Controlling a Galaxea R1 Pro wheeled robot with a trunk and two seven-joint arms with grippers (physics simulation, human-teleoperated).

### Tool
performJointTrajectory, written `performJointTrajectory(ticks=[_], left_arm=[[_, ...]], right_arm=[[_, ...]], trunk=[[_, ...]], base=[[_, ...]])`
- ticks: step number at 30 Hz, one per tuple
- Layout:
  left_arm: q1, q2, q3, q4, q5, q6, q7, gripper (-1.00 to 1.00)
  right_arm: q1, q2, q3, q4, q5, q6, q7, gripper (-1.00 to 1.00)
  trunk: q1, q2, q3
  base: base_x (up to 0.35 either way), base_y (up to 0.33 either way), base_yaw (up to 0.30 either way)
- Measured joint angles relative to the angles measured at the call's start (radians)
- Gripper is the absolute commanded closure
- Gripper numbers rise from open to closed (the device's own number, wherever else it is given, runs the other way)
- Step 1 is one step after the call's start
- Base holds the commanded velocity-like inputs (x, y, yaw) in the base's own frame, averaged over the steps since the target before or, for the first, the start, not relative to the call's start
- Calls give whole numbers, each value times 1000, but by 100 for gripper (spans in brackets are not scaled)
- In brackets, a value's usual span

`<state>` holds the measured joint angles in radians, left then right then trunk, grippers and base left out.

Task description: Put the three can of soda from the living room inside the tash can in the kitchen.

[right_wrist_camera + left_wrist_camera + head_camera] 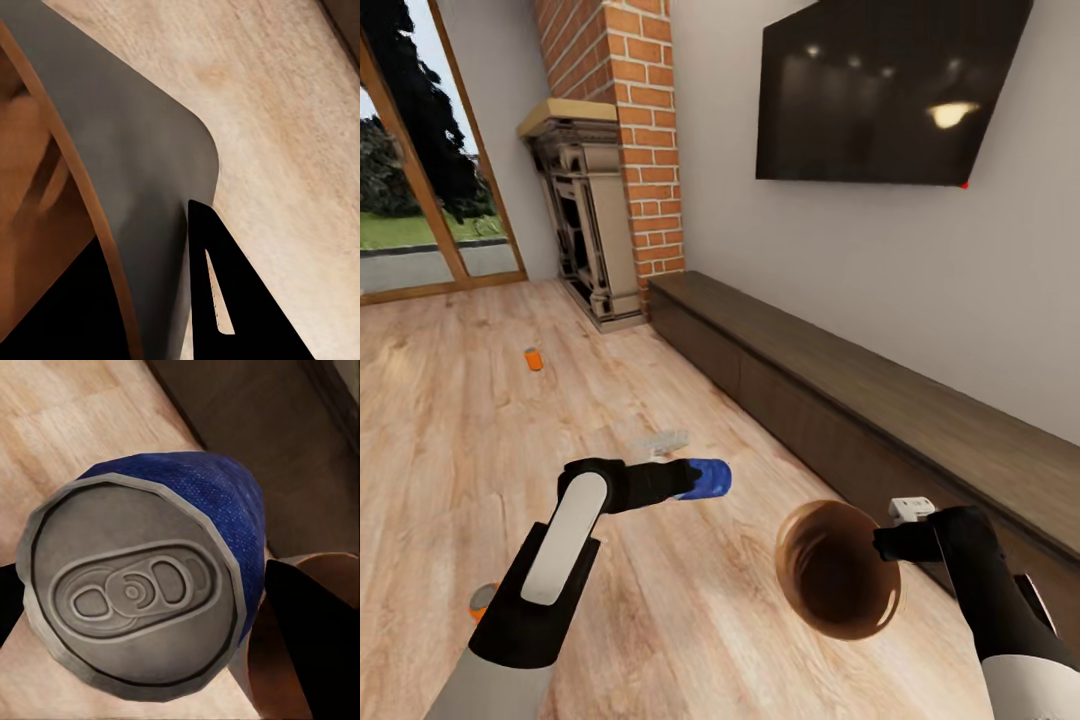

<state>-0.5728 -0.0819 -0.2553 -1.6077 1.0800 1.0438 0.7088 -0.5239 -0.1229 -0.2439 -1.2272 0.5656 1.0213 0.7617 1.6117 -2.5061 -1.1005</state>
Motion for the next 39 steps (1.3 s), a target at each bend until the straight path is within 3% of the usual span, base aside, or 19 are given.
performJointTrajectory(ticks=[3, 4, 6, 8, 9, 11, 16, 18, 25, 31, 35, 39], left_arm=[[2, 0, -29, 0, 42, 1, -16, 100], [3, 0, -43, 0, 98, -2, -19, 100], [3, 0, -58, 0, 117, 2, -18, 100], [2, -2, -98, 2, 155, 0, -17, 100], [1, -4, -110, 2, 155, 2, -16, 100], [0, -24, -158, 6, 171, -1, -13, 100], [-1, -55, -238, 12, 166, -2, -7, 100], [-1, -57, -247, 13, 162, -1, -7, 100], [-1, -58, -256, 52, 156, 0, -5, 100], [-1, -52, -258, 174, 148, 1, 20, 100], [-1, -54, -257, 277, 94, 2, 22, 100], [-1, -56, -258, 298, 86, -2, 18, 100]], right_arm=[[-2, 0, 0, 3, 0, 0, 0, 100], [-2, 0, 0, 4, -2, -1, 0, 100], [-2, 0, 0, 4, -2, -1, 0, 100], [-2, 1, 0, 5, 0, -2, 0, 100], [-2, 1, 0, 5, 0, -2, 0, 100], [-2, 1, 0, 5, -1, -2, 0, 100], [-2, 8, 2, 11, -3, -1, 0, 100], [-2, 18, 3, 28, -2, 0, 0, 100], [-8, 45, 16, 145, 4, 0, -6, 100], [-28, 58, 21, 200, 9, 2, -67, 100], [-51, 60, 20, 244, -11, 10, -73, 100], [-65, 62, 19, 280, -4, 7, -77, 100]], trunk=[[-1, 1, 12], [-2, 1, 15], [-3, 1, 23], [-4, 2, 31], [-4, 2, 35], [-5, 3, 43], [-7, 4, 62], [-8, 4, 70], [-11, 6, 97], [-31, 41, 116], [-46, 69, 129], [-61, 97, 141]], base=[[0, 0, 299], [0, 0, 299], [0, 0, 299], [0, 0, 299], [0, 0, 299], [0, 0, 299], [0, 0, 190], [0, 0, 42], [0, 0, 9], [0, 0, 0], [0, 0, 0], [0, 0, 0]])
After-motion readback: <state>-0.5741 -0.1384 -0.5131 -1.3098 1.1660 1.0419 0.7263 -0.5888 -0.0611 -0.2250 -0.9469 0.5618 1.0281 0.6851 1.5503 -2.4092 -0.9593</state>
